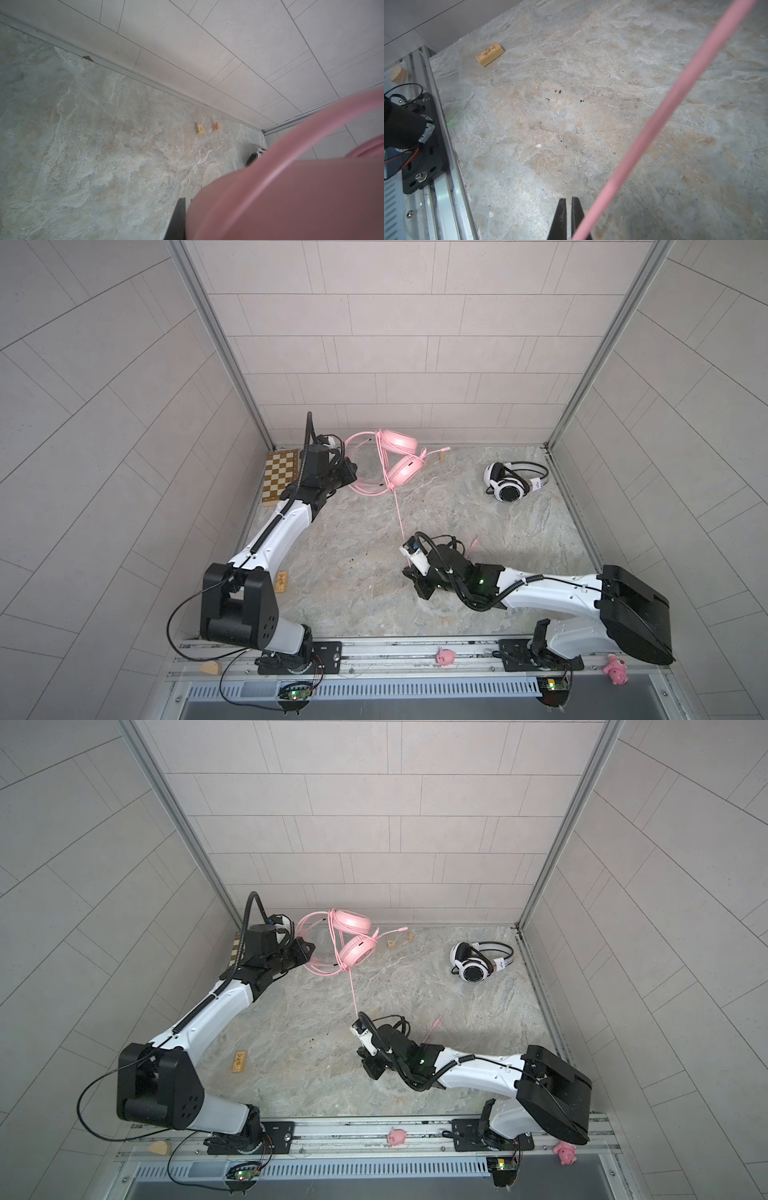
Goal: Wrap the headphones
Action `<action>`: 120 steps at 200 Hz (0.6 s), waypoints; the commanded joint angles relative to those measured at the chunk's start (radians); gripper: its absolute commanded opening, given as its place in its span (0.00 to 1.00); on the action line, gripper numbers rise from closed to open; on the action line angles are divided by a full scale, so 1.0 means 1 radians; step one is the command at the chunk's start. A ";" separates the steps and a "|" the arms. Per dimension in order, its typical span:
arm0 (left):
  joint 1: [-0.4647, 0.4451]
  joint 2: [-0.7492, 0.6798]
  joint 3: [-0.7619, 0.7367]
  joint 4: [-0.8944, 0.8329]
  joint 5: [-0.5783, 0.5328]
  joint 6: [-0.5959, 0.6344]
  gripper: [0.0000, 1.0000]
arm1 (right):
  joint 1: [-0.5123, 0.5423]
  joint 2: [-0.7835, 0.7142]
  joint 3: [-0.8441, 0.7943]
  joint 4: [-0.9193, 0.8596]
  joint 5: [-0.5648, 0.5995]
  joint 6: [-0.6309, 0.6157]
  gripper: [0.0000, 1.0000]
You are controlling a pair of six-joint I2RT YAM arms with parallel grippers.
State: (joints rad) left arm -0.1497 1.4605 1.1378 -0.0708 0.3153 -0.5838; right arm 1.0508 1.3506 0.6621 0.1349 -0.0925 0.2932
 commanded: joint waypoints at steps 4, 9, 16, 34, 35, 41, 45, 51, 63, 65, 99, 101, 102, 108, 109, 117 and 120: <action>0.028 -0.054 0.013 0.113 -0.080 -0.065 0.00 | 0.034 -0.064 0.017 -0.152 0.008 -0.025 0.04; 0.029 -0.057 0.013 0.110 -0.088 -0.064 0.00 | 0.035 -0.077 0.020 -0.162 0.013 -0.029 0.04; 0.027 -0.060 0.012 0.107 -0.101 -0.059 0.00 | 0.036 -0.096 0.023 -0.175 0.024 -0.035 0.04; 0.014 -0.066 0.023 0.057 -0.159 -0.020 0.00 | 0.035 -0.149 0.049 -0.223 0.059 -0.048 0.04; 0.013 -0.067 0.026 0.051 -0.164 -0.016 0.00 | 0.035 -0.150 0.051 -0.226 0.060 -0.048 0.04; 0.000 -0.071 0.035 0.020 -0.202 0.009 0.00 | 0.035 -0.167 0.067 -0.247 0.070 -0.058 0.04; -0.010 -0.072 0.045 -0.011 -0.234 0.032 0.00 | 0.035 -0.176 0.079 -0.263 0.077 -0.065 0.04; -0.029 -0.073 0.060 -0.055 -0.290 0.068 0.00 | 0.035 -0.189 0.101 -0.287 0.090 -0.075 0.04; -0.071 -0.067 0.097 -0.138 -0.392 0.142 0.00 | 0.035 -0.209 0.150 -0.342 0.119 -0.103 0.04; -0.077 -0.064 0.104 -0.150 -0.410 0.154 0.00 | 0.035 -0.211 0.160 -0.349 0.124 -0.107 0.04; -0.188 -0.016 0.199 -0.291 -0.563 0.303 0.02 | 0.034 -0.231 0.335 -0.487 0.222 -0.172 0.05; -0.192 -0.013 0.202 -0.295 -0.568 0.312 0.02 | 0.034 -0.231 0.346 -0.494 0.228 -0.178 0.05; -0.195 -0.012 0.205 -0.298 -0.571 0.316 0.02 | 0.034 -0.231 0.351 -0.498 0.232 -0.179 0.05; -0.217 -0.002 0.214 -0.314 -0.589 0.339 0.02 | 0.035 -0.229 0.383 -0.524 0.251 -0.195 0.05; -0.219 0.000 0.218 -0.316 -0.593 0.343 0.02 | 0.034 -0.229 0.388 -0.528 0.254 -0.198 0.05; -0.244 0.012 0.233 -0.337 -0.617 0.376 0.02 | 0.034 -0.229 0.425 -0.557 0.292 -0.222 0.05; -0.254 0.018 0.240 -0.342 -0.625 0.391 0.02 | 0.033 -0.228 0.437 -0.568 0.308 -0.229 0.05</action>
State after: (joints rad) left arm -0.3450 1.4574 1.2980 -0.3706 -0.1658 -0.3122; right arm 1.0782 1.1465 0.9981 -0.2878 0.0944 0.1551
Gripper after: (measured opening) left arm 0.079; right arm 0.049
